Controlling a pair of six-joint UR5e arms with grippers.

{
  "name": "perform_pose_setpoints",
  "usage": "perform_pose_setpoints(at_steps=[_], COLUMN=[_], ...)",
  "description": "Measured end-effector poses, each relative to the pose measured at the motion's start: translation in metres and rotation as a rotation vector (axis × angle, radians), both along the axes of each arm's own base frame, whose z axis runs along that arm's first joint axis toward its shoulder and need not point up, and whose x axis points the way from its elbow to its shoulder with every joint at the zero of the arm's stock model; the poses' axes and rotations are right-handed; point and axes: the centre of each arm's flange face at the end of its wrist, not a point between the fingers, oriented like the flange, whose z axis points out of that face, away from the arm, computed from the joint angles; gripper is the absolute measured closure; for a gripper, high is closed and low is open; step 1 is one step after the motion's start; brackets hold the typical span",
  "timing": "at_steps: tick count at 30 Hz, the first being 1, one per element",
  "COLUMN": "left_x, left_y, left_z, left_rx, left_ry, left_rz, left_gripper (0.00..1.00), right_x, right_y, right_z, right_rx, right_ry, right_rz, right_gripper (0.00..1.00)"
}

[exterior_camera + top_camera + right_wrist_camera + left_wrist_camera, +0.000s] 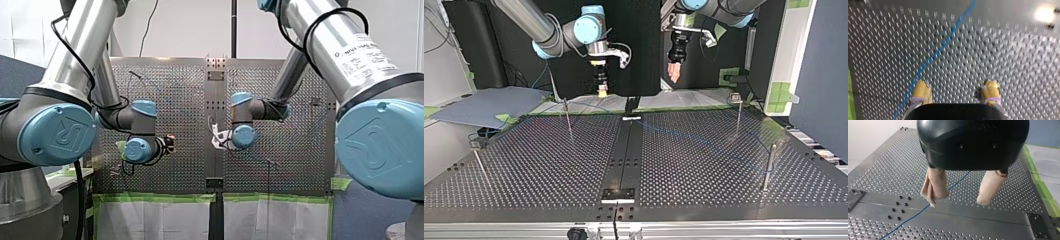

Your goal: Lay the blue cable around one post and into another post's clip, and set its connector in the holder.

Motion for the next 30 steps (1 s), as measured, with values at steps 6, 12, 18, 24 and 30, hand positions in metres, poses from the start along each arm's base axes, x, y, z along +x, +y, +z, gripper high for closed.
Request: perform_pose_setpoints(at_steps=[6,12,18,24,30], left_x=[0.001,0.001,-0.001,-0.003,-0.005], left_y=[0.005,0.007,0.007,0.007,0.007], left_z=[-0.001,-0.002,-0.003,-0.004,-0.005], left_rx=[0.004,0.024,0.034,0.041,0.043], left_ry=[0.008,0.012,0.022,0.040,0.056], left_rz=[0.030,0.047,0.047,0.045,0.044], left_gripper=[0.13,0.13,0.13,0.13,0.13], right_x=[0.017,0.018,0.016,0.023,0.027], right_y=[0.030,0.037,0.029,0.027,0.028], right_z=[-0.028,-0.053,-0.056,-0.054,-0.054], right_rx=[0.031,0.057,0.043,0.010,0.000], right_ry=[0.026,0.042,0.031,0.016,0.020], right_rz=[0.029,0.024,0.020,0.071,0.113], right_gripper=[0.00,0.00,0.00,0.00,0.00])
